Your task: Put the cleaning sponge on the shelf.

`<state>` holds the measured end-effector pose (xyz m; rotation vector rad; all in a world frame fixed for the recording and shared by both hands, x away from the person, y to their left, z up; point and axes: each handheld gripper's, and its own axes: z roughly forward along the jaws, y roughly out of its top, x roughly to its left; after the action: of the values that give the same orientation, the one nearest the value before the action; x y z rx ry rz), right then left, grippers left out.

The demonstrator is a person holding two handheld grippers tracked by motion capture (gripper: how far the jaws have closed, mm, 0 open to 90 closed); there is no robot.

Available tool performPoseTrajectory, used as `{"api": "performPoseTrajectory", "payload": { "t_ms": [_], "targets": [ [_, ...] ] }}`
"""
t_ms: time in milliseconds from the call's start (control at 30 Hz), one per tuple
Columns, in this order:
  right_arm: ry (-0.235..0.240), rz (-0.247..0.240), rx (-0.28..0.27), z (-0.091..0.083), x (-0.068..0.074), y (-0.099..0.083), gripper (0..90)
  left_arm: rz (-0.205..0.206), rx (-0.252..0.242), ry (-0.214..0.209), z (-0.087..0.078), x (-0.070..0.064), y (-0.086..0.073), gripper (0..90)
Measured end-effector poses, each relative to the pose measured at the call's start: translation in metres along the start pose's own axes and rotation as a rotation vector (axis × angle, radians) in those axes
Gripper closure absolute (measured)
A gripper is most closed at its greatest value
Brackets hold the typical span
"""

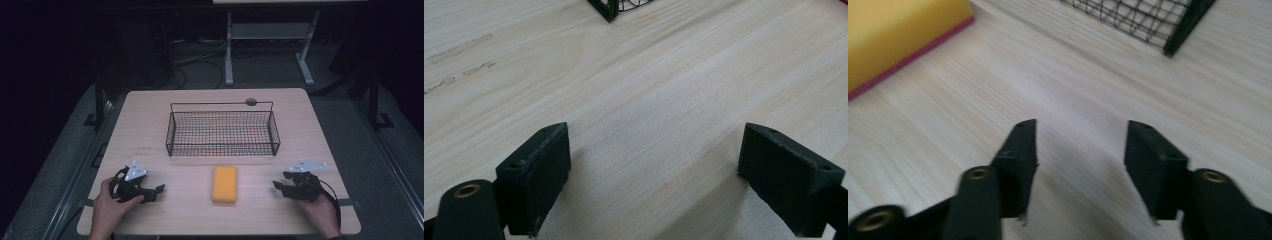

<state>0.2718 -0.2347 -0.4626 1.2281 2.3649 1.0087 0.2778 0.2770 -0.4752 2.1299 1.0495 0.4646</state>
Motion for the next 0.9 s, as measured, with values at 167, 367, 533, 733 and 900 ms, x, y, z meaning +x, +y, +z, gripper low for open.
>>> {"api": "performPoseTrajectory", "payload": {
  "t_ms": [167,367,533,733,900],
  "targets": [
    [0.044,-0.010,0.002,0.001,0.001,0.009,67.1,0.000,0.001,-0.001,0.000,0.000,0.000,12.6],
    [0.081,-0.014,0.016,0.003,0.003,0.018,88.2,0.000,0.001,-0.001,0.000,0.000,0.000,12.7],
    [0.119,-0.031,0.026,0.006,0.006,0.027,89.5,-0.002,0.000,0.000,0.000,0.000,0.000,12.7],
    [0.151,-0.047,0.022,0.010,0.011,0.038,89.5,-0.001,0.003,0.000,0.000,0.000,0.000,12.7],
    [0.167,-0.065,0.034,0.017,0.017,0.047,89.5,-0.002,0.002,0.000,0.000,0.000,0.000,12.8]
  ]
}}
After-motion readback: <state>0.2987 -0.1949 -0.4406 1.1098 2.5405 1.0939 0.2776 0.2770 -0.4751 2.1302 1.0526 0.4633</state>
